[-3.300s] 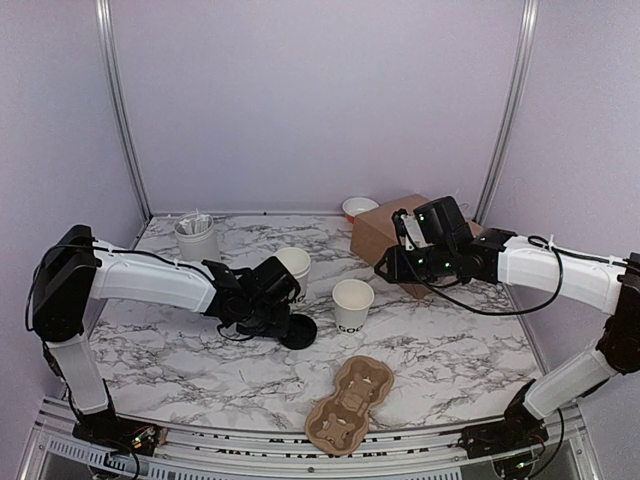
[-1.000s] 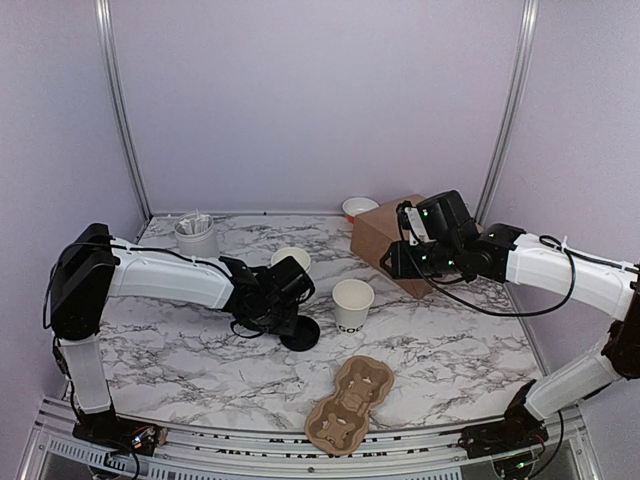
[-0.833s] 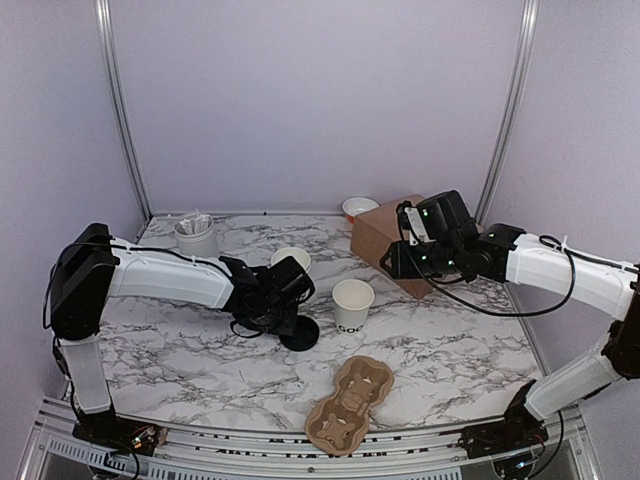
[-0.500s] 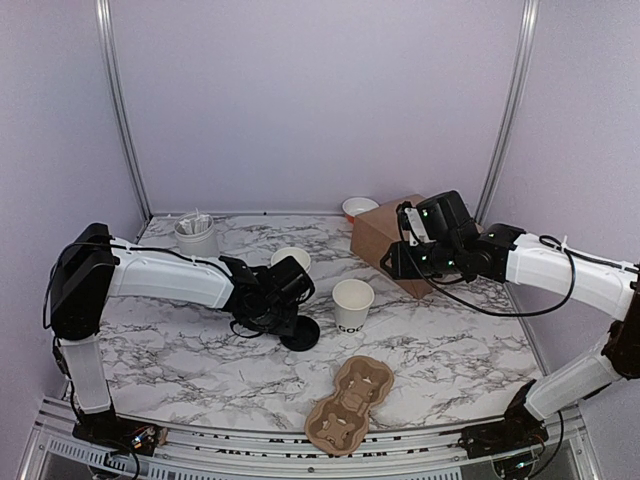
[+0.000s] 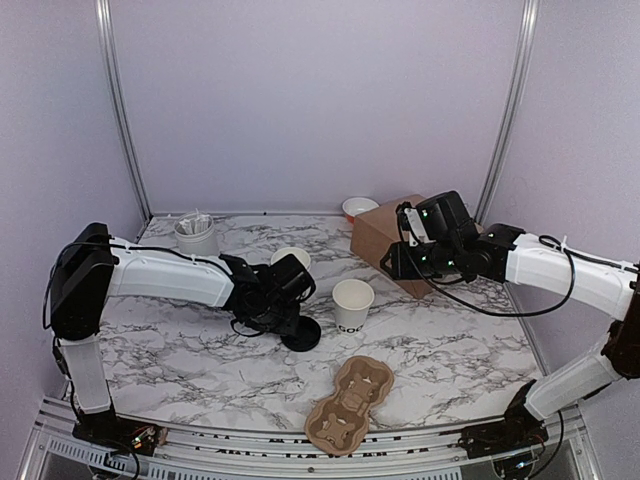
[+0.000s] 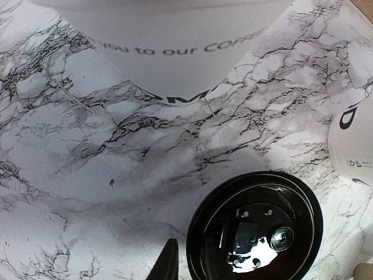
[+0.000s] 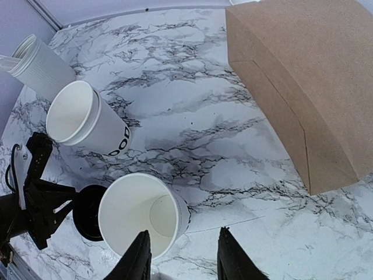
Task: Pack the takeout coffee
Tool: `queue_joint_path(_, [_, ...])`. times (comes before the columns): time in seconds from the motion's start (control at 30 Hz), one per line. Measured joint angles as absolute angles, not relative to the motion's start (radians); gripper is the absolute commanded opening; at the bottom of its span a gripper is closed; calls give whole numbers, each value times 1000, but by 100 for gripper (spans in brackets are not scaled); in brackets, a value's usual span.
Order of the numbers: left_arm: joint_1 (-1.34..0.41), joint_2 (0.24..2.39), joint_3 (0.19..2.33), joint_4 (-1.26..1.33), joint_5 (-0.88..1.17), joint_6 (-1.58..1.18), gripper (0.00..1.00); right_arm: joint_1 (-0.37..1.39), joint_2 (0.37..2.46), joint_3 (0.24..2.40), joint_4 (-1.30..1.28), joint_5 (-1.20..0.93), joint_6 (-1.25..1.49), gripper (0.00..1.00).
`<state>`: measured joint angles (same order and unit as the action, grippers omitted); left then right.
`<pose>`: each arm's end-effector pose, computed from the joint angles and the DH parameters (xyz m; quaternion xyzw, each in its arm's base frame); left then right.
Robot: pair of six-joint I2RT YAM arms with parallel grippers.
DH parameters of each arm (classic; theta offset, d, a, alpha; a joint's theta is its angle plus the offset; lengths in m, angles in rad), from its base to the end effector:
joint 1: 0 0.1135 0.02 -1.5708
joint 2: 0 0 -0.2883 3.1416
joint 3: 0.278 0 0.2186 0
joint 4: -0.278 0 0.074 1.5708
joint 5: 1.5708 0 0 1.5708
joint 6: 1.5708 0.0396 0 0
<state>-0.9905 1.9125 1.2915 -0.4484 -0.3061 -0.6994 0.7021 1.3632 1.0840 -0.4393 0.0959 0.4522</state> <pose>0.2162 -0.3081 0.2136 0.1014 0.9528 -0.0854 0.2732 0.2044 0.1680 0.3207 -0.0937 0.9049 0.1887 0.3698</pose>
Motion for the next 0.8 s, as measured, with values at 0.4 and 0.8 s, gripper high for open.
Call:
queue_joint_path(0.4, [-991, 1917, 1295, -448, -287, -696, 25, 702, 1363, 1084, -439, 96, 452, 37])
queue_joint_path(0.8, [-991, 1961, 1297, -448, -286, -691, 11, 702, 1363, 1084, -443, 96, 452, 37])
